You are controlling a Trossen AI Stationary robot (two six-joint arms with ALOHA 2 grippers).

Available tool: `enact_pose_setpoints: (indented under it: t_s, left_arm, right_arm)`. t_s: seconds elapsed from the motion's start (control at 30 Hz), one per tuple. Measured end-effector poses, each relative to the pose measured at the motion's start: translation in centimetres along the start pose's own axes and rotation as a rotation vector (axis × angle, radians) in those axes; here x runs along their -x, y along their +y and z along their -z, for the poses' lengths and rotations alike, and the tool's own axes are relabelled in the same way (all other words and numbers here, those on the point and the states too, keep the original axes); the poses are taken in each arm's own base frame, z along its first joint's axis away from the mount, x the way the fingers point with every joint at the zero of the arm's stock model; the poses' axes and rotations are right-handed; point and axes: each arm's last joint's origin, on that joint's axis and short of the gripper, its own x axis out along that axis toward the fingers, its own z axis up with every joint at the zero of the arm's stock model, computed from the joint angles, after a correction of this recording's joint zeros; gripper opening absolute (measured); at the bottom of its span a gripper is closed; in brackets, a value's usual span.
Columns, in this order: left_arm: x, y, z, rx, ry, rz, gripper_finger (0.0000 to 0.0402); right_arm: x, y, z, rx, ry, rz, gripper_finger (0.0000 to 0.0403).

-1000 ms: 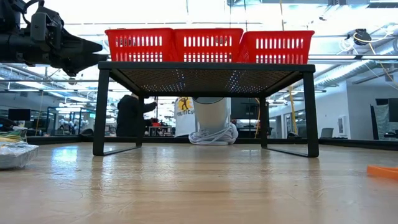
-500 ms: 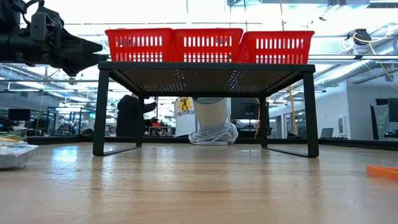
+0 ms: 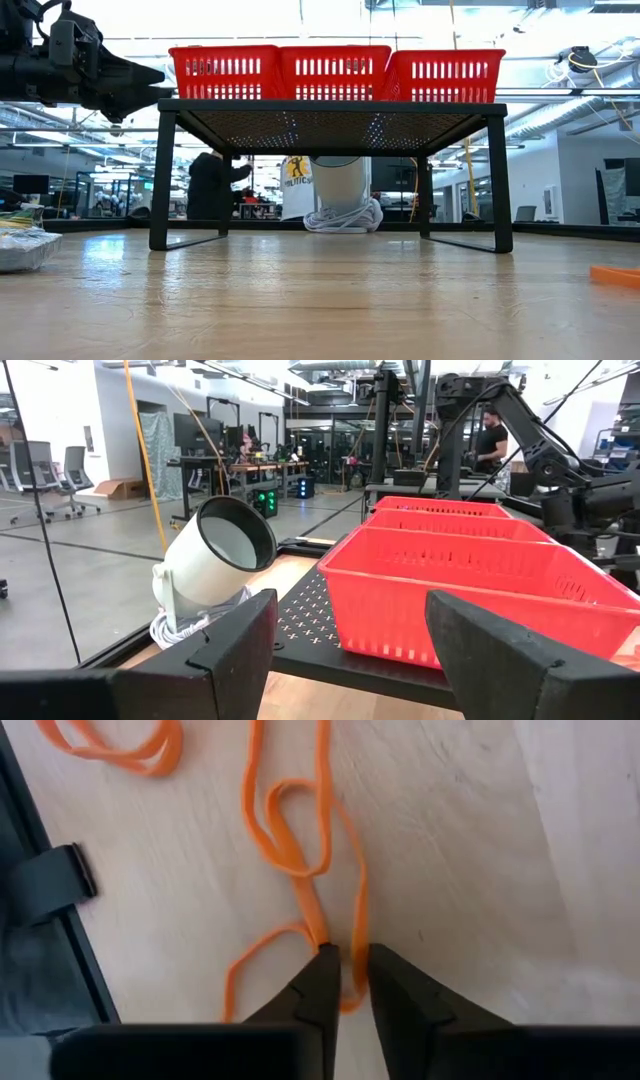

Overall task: Pick & Place Office Desk Supplies
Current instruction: Put the orange rubber band into the right red bin

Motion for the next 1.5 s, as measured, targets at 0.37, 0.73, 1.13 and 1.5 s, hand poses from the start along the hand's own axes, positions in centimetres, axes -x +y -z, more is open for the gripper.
enact_pose_setpoints:
  t_s: [0.37, 0.73, 1.13, 1.5]
  left_arm:
    - [0.0, 0.0, 0.0, 0.000, 0.000, 0.000, 0.0267]
    - [0.0, 0.0, 0.0, 0.000, 0.000, 0.000, 0.0267]
    - [0.0, 0.0, 0.0, 0.000, 0.000, 0.000, 0.0267]
    - [0.0, 0.0, 0.0, 0.000, 0.000, 0.000, 0.0267]
  right_arm:
    - [-0.5, -0.9, 0.1, 0.008, -0.018, 0.105, 0.0003]
    - [1.9, -1.0, -0.7, 0.026, -0.263, 0.087, 0.0000]
    - [6.0, -0.5, -1.9, 0.260, -0.659, 0.080, 0.0000]
    - [6.7, 0.3, -2.5, 0.399, -0.858, 0.150, 0.0000]
